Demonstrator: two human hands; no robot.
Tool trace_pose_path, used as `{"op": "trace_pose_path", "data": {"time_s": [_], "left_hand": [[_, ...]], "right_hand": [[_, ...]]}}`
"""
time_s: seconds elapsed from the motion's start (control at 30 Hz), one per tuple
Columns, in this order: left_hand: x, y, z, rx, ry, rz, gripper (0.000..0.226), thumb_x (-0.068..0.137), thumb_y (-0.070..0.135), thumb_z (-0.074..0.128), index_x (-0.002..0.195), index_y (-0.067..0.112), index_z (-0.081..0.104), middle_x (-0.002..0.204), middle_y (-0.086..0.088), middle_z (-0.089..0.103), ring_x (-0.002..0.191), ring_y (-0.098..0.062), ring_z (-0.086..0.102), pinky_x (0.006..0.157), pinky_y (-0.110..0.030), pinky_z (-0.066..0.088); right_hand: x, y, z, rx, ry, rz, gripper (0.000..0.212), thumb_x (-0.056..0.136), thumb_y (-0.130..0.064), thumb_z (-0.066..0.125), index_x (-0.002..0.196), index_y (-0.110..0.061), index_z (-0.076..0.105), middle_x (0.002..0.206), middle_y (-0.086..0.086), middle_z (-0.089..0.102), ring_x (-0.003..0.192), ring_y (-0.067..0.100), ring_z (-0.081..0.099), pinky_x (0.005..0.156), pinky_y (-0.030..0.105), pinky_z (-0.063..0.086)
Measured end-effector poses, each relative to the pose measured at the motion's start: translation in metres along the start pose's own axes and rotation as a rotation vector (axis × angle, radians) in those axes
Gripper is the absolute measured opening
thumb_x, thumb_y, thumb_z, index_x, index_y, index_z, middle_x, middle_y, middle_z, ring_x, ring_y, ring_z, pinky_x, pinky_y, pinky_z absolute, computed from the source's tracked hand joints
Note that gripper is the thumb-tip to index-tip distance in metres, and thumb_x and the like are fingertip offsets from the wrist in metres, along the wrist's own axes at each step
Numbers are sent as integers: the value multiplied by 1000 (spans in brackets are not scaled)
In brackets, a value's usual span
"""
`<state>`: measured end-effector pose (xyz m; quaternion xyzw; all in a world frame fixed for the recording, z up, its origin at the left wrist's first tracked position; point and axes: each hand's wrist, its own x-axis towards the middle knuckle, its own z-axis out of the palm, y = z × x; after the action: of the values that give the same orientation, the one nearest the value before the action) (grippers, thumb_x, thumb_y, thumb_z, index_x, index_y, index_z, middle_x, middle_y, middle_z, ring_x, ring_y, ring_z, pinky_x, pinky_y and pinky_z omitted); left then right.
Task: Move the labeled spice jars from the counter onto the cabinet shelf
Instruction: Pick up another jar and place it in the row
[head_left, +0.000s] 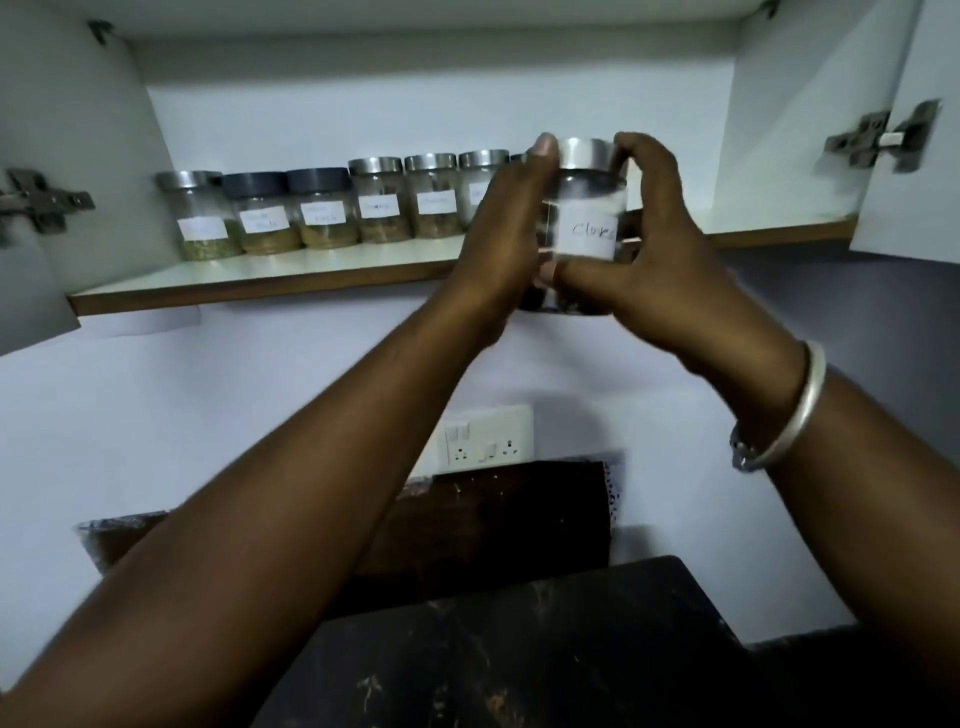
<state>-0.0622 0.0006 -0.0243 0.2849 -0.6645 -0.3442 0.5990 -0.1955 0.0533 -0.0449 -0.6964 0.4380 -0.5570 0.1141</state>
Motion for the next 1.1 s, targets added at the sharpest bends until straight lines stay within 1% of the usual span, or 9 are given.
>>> {"op": "trace_pose_path", "data": {"time_s": [0.07,0.13,0.27,0.4,0.57,0.73,0.83,0.97,1.1], "left_hand": [[37,-12,-9,336,77,152,53,99,58,36,120,18,65,114,-5,70,106,-22,67,92,-44,55],[69,-33,-26,782,98,241,58,96,54,31,125,15,63,122,-10,66,116,-28,59,94,-40,47],[98,-68,-41,1303,-74,80,54,99,47,29,116,10,64,121,-19,64,113,-41,59,95,-49,46],[111,-80,-38,1294,-103,44,46,94,46,26,91,15,60,110,-18,65,102,-41,62,87,-47,51],[119,-87,-42,1326,-147,16,50,87,49,20,102,20,58,117,-13,64,105,-38,59,86,-48,50],[125,-92,-42,1348,-186,23,43,84,51,13,94,22,44,112,-12,64,95,-34,56,74,-43,44],[126,-92,-39,1345,-117,-13,38,96,47,23,100,22,51,103,-9,61,92,-31,55,81,-45,50],[126,-94,-40,1305,-151,-19,65,84,51,16,127,22,55,123,-10,63,106,-36,58,89,-52,51],[125,-92,-40,1376,-182,20,68,81,51,14,127,21,54,124,-10,63,105,-37,57,89,-56,51]], "right_hand": [[33,11,-8,-93,40,-15,98,76,-25,82,153,-36,21,126,-4,58,100,20,68,86,44,62],[73,27,-16,-235,74,-35,103,75,-24,82,156,-31,18,128,-4,55,100,23,64,88,39,57],[155,70,-30,-423,93,37,114,73,-22,86,159,-23,12,127,8,56,99,27,57,84,33,47],[224,123,-25,-450,74,181,115,77,-22,85,160,-14,5,132,19,58,108,37,62,91,42,55],[269,158,0,-456,4,303,122,81,-22,86,161,-10,-5,145,23,51,126,42,56,99,44,49],[297,178,15,-478,-77,277,115,79,-27,86,156,-10,3,132,24,55,117,43,60,93,49,54],[304,194,17,-496,-84,280,116,82,-24,84,158,-13,-3,126,24,57,114,44,61,95,54,53],[305,204,12,-517,-114,262,104,80,-24,85,151,-12,9,104,18,58,104,46,66,86,53,54],[304,209,12,-522,-106,217,113,81,-28,84,158,-16,2,126,24,61,113,45,63,94,50,51]]}}
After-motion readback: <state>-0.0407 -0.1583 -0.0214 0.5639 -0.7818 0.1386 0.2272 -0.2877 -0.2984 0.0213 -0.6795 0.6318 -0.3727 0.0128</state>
